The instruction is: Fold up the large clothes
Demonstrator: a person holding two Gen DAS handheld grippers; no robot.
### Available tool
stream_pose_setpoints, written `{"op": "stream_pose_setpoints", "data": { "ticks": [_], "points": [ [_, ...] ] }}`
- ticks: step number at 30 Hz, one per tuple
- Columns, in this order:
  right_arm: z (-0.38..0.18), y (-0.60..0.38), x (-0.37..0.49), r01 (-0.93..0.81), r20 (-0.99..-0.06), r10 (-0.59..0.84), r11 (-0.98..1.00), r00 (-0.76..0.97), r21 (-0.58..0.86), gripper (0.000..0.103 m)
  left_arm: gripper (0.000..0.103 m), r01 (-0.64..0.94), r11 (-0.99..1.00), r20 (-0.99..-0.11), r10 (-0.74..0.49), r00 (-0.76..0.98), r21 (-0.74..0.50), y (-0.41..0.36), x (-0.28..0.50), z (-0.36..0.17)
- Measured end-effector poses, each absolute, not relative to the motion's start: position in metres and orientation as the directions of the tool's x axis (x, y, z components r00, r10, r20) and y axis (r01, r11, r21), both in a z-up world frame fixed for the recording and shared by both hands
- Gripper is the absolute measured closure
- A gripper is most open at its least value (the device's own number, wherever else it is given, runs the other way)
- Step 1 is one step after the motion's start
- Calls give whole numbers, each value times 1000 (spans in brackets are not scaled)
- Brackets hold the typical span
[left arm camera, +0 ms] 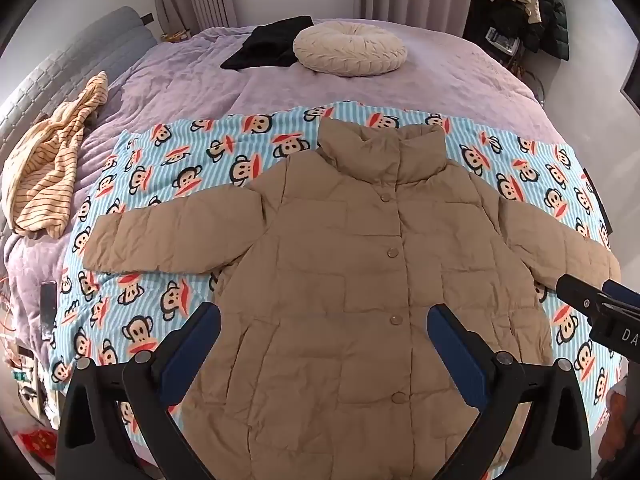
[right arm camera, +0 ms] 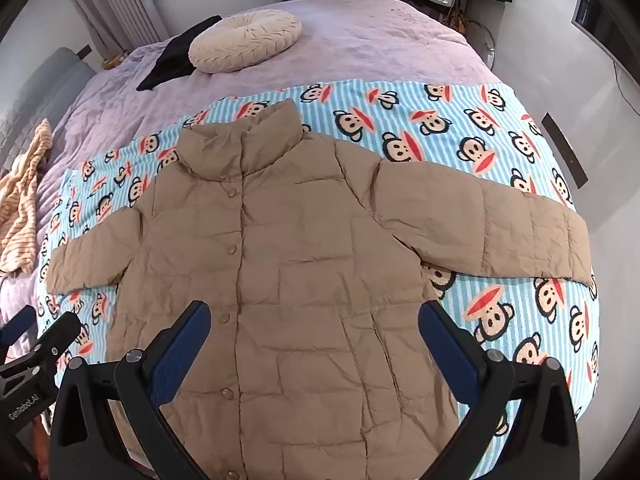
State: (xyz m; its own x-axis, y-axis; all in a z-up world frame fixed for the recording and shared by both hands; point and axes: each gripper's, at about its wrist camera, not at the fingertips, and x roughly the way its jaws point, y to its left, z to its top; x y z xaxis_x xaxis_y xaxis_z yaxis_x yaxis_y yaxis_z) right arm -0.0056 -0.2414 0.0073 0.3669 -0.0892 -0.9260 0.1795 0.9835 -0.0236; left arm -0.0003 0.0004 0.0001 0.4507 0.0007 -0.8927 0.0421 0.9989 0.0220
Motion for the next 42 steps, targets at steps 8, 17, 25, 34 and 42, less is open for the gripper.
{"op": "stream_pose_setpoints", "data": {
  "ticks": [8,17,25,34,42],
  "points": [
    [10,-240,-8,180,-923,-90,983,374,-23,0,0,28,999,-896,3,444,18,4,1,4],
    [16,-236,-15,169,-916,-93,985,389,-28,0,0,11,1000,-876,2,482,8,10,-12,8],
    [16,-234,-15,172,-916,-93,985,390,-26,0,0,13,998,-894,47,446,59,9,-13,8],
    [17,-235,-16,171,-916,-94,985,389,-28,0,0,6,999,-894,39,446,47,13,-14,11],
    [18,-233,-18,179,-916,-100,983,388,-32,0,0,-1,995,-902,-94,422,-104,17,-10,2]
  ]
}}
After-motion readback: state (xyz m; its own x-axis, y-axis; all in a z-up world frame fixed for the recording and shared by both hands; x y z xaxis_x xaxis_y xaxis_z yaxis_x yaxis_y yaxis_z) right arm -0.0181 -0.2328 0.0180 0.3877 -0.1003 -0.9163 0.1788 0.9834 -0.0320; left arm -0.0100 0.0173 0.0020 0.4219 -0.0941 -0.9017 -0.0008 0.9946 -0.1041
